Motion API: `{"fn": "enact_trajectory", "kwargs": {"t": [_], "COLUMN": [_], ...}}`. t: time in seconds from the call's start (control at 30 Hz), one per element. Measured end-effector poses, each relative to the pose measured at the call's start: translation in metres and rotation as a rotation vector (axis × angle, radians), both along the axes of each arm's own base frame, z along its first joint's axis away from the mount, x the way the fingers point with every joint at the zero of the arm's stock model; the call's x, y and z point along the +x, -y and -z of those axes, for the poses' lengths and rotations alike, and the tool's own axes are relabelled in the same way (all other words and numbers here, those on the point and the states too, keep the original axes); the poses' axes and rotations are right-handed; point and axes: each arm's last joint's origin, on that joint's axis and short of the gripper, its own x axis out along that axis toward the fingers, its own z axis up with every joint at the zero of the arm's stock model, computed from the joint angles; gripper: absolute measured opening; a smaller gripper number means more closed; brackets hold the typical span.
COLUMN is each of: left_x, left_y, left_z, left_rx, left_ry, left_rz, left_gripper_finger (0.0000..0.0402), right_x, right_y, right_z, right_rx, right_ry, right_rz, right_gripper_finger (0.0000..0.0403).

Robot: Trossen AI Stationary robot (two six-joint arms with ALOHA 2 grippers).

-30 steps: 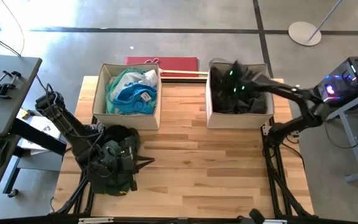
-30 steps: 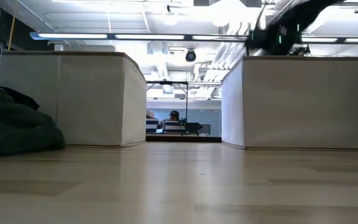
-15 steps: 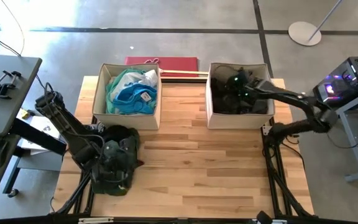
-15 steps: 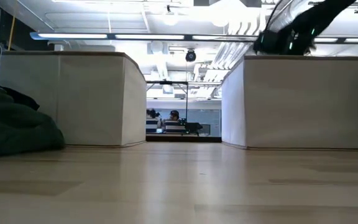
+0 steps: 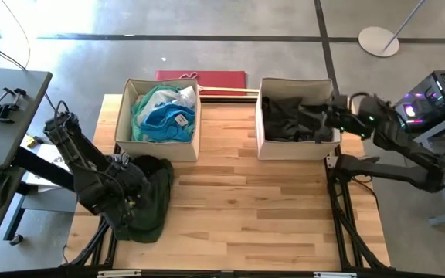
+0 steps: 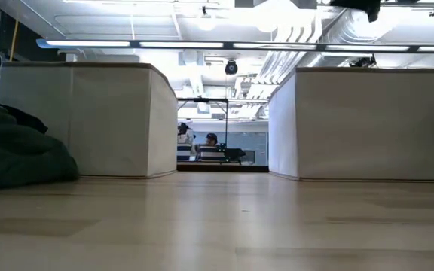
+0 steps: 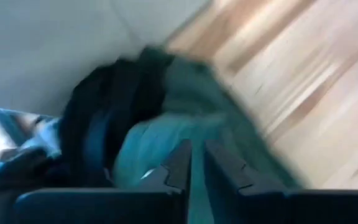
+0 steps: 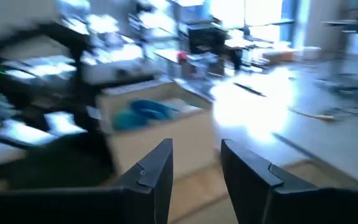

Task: Sort clothes
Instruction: Put the dark green shirt into the right laundry organizer

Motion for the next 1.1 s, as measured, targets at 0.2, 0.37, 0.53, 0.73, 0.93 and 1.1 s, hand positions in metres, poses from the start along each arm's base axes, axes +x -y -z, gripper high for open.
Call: {"fn": "enact_trajectory", "kwargs": {"t": [0.2, 0.37, 0.53, 0.73, 0.93, 1.1], "left_x": [0.005, -0.004, 0.006, 0.052, 0.103, 0.117], "left_y": [-0.005, -0.017, -0.020, -0.018, -0.021, -0.013], "left_z": [0.036, 0.085, 0.130, 0.138, 0.083, 0.033], "left_rx": [-0.002, -0.078, -0.245, -0.297, -0.172, -0.101], "left_ry": [0.091, -0.193, -0.093, 0.409, 0.864, 0.865], "left_rz": [-0.072, -0.237, -0.196, -0.056, 0.329, 0.566], "left_gripper_finger": [0.0072, 0.0067, 0.0043, 0.0011, 0.0002, 0.0001], "right_x": [-0.001, 0.023, 0.039, 0.051, 0.063, 0.085], "right_y": [-0.025, -0.043, -0.063, -0.082, -0.090, -0.098], "right_z": [0.030, 0.073, 0.099, 0.102, 0.097, 0.112], "right_rx": [0.093, 0.142, 0.154, 0.076, 0.036, -0.030], "right_ry": [0.039, 0.100, 0.172, 0.134, 0.103, 0.021], "right_rz": [-0.222, -0.452, -0.585, -0.636, -0.672, -0.693], "right_gripper_finger": [0.0121, 0.0121, 0.0121, 0.0121, 0.0121, 0.0121]}}
